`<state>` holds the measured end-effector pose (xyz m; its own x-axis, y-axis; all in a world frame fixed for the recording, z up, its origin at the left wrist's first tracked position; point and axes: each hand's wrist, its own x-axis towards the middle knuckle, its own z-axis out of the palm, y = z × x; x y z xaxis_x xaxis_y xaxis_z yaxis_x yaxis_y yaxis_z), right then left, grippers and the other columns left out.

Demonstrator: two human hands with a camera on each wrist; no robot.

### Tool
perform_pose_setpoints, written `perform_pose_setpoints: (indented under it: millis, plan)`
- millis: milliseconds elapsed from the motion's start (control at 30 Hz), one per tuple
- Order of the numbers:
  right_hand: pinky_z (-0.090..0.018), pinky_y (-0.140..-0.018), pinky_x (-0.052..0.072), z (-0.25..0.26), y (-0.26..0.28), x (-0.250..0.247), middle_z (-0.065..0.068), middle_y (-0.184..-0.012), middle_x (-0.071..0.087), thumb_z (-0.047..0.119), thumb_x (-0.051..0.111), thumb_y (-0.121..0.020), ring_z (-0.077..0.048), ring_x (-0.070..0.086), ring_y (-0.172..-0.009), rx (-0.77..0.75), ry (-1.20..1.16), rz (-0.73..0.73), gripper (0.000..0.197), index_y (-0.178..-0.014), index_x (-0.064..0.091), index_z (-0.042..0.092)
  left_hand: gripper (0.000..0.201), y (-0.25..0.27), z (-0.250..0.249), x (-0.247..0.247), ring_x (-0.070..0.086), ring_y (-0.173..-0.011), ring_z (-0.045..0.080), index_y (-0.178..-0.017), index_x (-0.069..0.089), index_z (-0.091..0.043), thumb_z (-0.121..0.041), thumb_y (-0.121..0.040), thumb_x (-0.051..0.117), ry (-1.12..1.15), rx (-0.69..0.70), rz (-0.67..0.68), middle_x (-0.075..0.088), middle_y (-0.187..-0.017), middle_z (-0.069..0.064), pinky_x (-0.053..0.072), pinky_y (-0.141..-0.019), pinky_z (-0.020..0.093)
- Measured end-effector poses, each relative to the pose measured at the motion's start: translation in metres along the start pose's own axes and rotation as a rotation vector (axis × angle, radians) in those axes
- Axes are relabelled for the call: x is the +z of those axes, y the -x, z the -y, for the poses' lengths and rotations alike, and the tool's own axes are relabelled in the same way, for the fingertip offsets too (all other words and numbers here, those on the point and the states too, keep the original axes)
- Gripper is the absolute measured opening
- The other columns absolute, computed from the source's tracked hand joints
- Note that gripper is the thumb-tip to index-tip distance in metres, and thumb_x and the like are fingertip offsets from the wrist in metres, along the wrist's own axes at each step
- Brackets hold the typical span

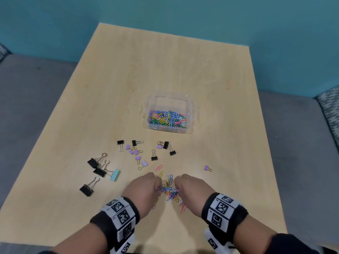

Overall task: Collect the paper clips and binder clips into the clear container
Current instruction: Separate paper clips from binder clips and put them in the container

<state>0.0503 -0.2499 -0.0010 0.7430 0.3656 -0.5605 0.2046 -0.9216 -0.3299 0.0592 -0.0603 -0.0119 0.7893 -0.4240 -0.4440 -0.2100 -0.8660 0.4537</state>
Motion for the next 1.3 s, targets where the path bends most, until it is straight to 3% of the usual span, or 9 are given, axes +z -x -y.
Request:
perform_pose_setpoints:
  millis: [267, 400, 533, 733, 867, 967, 1067, 1133, 1300]
  plan:
    - [-0.035, -0.066, 0.043, -0.012, -0.007, -0.064, -0.001, -0.085, 0.057, 0.015, 0.049, -0.085, -0.023, 0.052, -0.076, -0.105, -0.11, 0.036, 0.008, -0.08, 0.047, 0.021, 0.01, -0.017, 0.006, -0.063, 0.048, -0.068, -0.002, -0.075, 0.056, -0.03, -0.034, -0.084, 0.061, 0.119, 0.048, 0.059, 0.051, -0.076, -0.014, 0.034, -0.06, 0.017]
    - [-0.033, -0.062, 0.045, -0.018, -0.03, -0.118, 0.002, -0.076, 0.062, 0.014, 0.056, -0.083, -0.019, 0.054, -0.067, -0.083, -0.218, -0.113, 0.007, -0.079, 0.056, 0.02, 0.009, -0.048, 0.005, -0.111, 0.056, -0.059, 0.008, -0.075, 0.064, -0.023, -0.028, -0.08, 0.069, 0.274, 0.017, -0.084, 0.058, -0.067, -0.008, 0.044, -0.058, 0.028]
    - [-0.026, -0.05, 0.039, -0.026, -0.065, -0.163, 0.004, -0.069, 0.057, 0.013, 0.058, -0.085, -0.013, 0.051, -0.056, -0.02, -0.275, -0.258, 0.005, -0.081, 0.057, 0.016, 0.008, -0.091, 0.003, -0.15, 0.052, -0.059, 0.01, -0.076, 0.063, -0.023, -0.025, -0.08, 0.07, 0.284, -0.016, -0.251, 0.059, -0.066, -0.008, 0.042, -0.059, 0.027]
    - [-0.027, -0.057, 0.034, -0.025, -0.11, -0.19, 0.004, -0.083, 0.057, 0.014, 0.057, -0.086, -0.02, 0.056, -0.082, 0.086, -0.141, -0.295, 0.008, -0.092, 0.06, 0.018, 0.01, -0.14, -0.006, -0.167, 0.058, -0.077, 0.018, -0.088, 0.065, -0.022, -0.031, -0.084, 0.064, 0.043, -0.038, -0.279, 0.062, -0.079, -0.005, 0.037, -0.061, 0.027]
    - [-0.032, -0.076, 0.044, -0.023, -0.097, -0.178, -0.006, -0.111, 0.054, 0.025, 0.055, -0.09, -0.027, 0.056, -0.095, 0.111, -0.029, -0.316, 0.033, -0.121, 0.056, 0.016, 0.026, -0.123, -0.003, -0.156, 0.057, -0.088, 0.022, -0.112, 0.063, -0.021, -0.03, -0.087, 0.059, 0.041, -0.04, -0.317, 0.057, -0.103, 0.002, 0.044, -0.076, 0.032]
    - [-0.037, -0.078, 0.047, -0.023, -0.063, -0.142, -0.011, -0.107, 0.055, 0.016, 0.047, -0.088, -0.032, 0.057, -0.092, 0.039, 0.005, -0.329, 0.027, -0.111, 0.06, 0.013, 0.022, -0.082, -0.002, -0.125, 0.058, -0.088, 0.026, -0.107, 0.065, -0.02, -0.019, -0.09, 0.052, 0.057, 0.031, -0.39, 0.058, -0.101, 0.005, 0.044, -0.074, 0.032]
    - [-0.038, -0.077, 0.048, -0.02, -0.032, -0.087, -0.006, -0.1, 0.055, 0.012, 0.04, -0.088, -0.028, 0.056, -0.092, -0.003, 0.075, -0.154, 0.027, -0.105, 0.06, 0.016, 0.029, -0.038, -0.006, -0.065, 0.057, -0.096, 0.025, -0.106, 0.063, -0.021, -0.006, -0.088, 0.047, -0.077, 0.161, -0.228, 0.059, -0.105, 0.004, 0.048, -0.079, 0.037]
    - [-0.039, -0.077, 0.048, -0.014, -0.016, -0.053, -0.005, -0.103, 0.054, 0.005, 0.038, -0.085, -0.027, 0.052, -0.097, -0.041, 0.112, -0.073, 0.03, -0.107, 0.056, 0.016, 0.039, -0.021, -0.004, -0.029, 0.049, -0.113, 0.026, -0.118, 0.055, -0.017, -0.002, -0.082, 0.051, -0.195, 0.188, -0.128, 0.052, -0.126, 0.006, 0.046, -0.09, 0.036]
    - [-0.046, -0.106, 0.034, -0.001, 0.003, -0.002, -0.008, -0.154, 0.022, 0.007, 0.056, -0.08, -0.036, 0.02, -0.138, -0.171, 0.242, 0.013, 0.076, -0.147, 0.021, 0.007, 0.064, -0.007, 0.011, 0.006, 0.05, -0.117, 0.033, -0.123, 0.055, -0.003, -0.012, -0.062, 0.072, -0.364, 0.25, -0.063, 0.053, -0.131, 0.014, 0.05, -0.092, 0.042]
